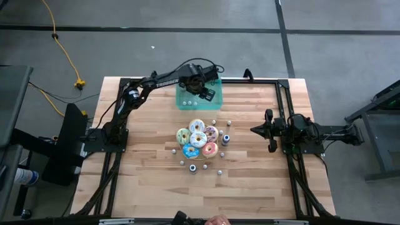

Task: Pick & Place food coloring
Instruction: Put the bottom small green food coloring bottle into the green container

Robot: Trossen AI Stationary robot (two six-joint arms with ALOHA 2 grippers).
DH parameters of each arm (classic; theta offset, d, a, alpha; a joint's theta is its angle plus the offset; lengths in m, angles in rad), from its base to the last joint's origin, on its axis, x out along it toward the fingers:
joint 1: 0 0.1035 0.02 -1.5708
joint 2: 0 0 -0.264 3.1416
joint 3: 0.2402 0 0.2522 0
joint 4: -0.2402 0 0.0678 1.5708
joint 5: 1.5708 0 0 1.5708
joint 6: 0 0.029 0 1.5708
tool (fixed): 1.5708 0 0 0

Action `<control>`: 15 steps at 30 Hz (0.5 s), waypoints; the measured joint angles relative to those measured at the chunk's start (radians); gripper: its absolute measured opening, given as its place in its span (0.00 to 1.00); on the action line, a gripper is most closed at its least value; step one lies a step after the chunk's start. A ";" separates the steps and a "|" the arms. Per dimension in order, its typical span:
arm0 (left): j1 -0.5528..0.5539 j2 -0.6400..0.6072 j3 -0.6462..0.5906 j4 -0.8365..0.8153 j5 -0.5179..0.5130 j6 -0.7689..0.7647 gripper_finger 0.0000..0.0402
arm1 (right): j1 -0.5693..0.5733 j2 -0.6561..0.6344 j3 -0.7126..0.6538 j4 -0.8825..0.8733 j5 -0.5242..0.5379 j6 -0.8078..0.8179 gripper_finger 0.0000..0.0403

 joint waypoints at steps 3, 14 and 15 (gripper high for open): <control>-0.007 0.000 0.077 -0.074 -0.006 0.001 0.38 | 0.000 0.000 0.000 0.000 0.000 0.000 0.00; -0.052 -0.083 0.167 -0.248 -0.024 0.003 0.38 | 0.000 0.000 0.000 0.000 0.000 0.000 0.00; -0.059 -0.095 0.166 -0.269 -0.029 0.008 0.38 | 0.000 0.000 0.000 0.000 0.000 0.000 0.00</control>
